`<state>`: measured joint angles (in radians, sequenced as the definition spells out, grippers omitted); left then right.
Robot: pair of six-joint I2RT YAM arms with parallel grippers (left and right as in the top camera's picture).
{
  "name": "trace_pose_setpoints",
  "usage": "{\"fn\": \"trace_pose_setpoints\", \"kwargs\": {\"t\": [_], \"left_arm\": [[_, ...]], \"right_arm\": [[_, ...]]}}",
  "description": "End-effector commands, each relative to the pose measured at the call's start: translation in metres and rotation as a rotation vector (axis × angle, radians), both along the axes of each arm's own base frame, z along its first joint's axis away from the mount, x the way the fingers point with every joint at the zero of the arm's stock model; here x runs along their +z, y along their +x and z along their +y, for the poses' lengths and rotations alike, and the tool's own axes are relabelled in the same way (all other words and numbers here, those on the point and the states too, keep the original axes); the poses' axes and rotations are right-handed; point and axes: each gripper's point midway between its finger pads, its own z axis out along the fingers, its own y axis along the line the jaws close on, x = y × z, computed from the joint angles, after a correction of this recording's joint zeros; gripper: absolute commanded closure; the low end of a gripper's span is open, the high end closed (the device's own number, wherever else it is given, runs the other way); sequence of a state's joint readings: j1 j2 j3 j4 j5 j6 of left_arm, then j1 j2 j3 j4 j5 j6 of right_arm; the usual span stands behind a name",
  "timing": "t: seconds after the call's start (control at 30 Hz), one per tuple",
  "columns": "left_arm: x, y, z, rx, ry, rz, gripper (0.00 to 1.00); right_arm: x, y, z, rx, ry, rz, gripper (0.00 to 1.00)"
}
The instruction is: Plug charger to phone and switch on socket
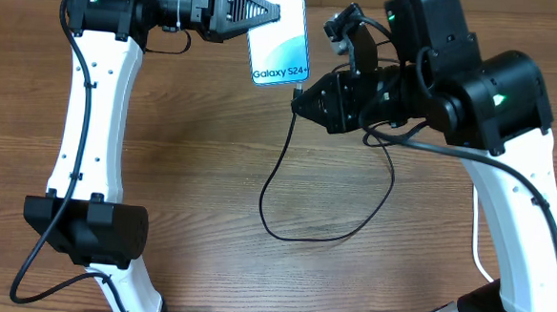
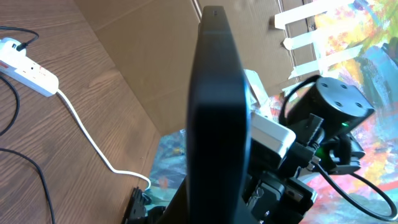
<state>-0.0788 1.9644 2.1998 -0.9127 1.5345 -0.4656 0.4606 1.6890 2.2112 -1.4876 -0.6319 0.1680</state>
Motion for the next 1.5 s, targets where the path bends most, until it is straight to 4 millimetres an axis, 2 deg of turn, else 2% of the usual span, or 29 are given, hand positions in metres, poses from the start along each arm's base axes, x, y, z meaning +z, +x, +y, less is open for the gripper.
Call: {"fn": "trace_pose_setpoints", "kwargs": {"t": [0.0, 0.17, 0.3, 0.57, 0.9, 1.13, 1.2, 1.3, 1.4, 1.47], "left_arm": [[0.015, -0.01, 0.001, -0.038, -0.032, -0.027, 0.96], [0.015, -0.01, 0.001, -0.038, -0.032, -0.027, 0.96], [0.015, -0.01, 0.001, -0.038, -0.032, -0.025, 0.96], [0.015, -0.01, 0.001, -0.038, -0.031, -0.022, 0.96], [0.015, -0.01, 0.001, -0.038, -0.031, -0.014, 0.96], [0.016, -0.006, 0.005, -0.026, -0.032, -0.042, 0.96], [0.015, 0.0, 0.009, 0.003, -0.019, -0.059, 0.96], [0.005, 0.02, 0.023, 0.117, 0.043, -0.055, 0.96], [-0.011, 0.042, 0.041, 0.258, 0.128, -0.027, 0.95], [-0.031, 0.06, 0.063, 0.39, 0.225, 0.006, 0.96]], "right_arm": [[-0.007, -0.01, 0.014, 0.112, 0.079, 0.073, 0.96], [0.0, -0.02, 0.025, 0.207, 0.173, 0.094, 0.96], [0.001, -0.019, 0.025, 0.206, 0.174, 0.083, 0.96], [0.0, -0.006, 0.021, 0.163, 0.163, 0.058, 0.96], [-0.015, 0.012, 0.01, 0.022, 0.062, 0.072, 0.96], [-0.018, 0.011, 0.008, 0.001, 0.049, 0.101, 0.96], [-0.02, 0.009, 0.007, 0.001, 0.044, 0.111, 0.96], [-0.022, 0.009, 0.005, -0.009, 0.028, 0.115, 0.96], [-0.026, 0.012, 0.002, -0.03, 0.002, 0.107, 0.96], [-0.032, 0.018, -0.002, -0.073, -0.026, 0.112, 0.96]]}}
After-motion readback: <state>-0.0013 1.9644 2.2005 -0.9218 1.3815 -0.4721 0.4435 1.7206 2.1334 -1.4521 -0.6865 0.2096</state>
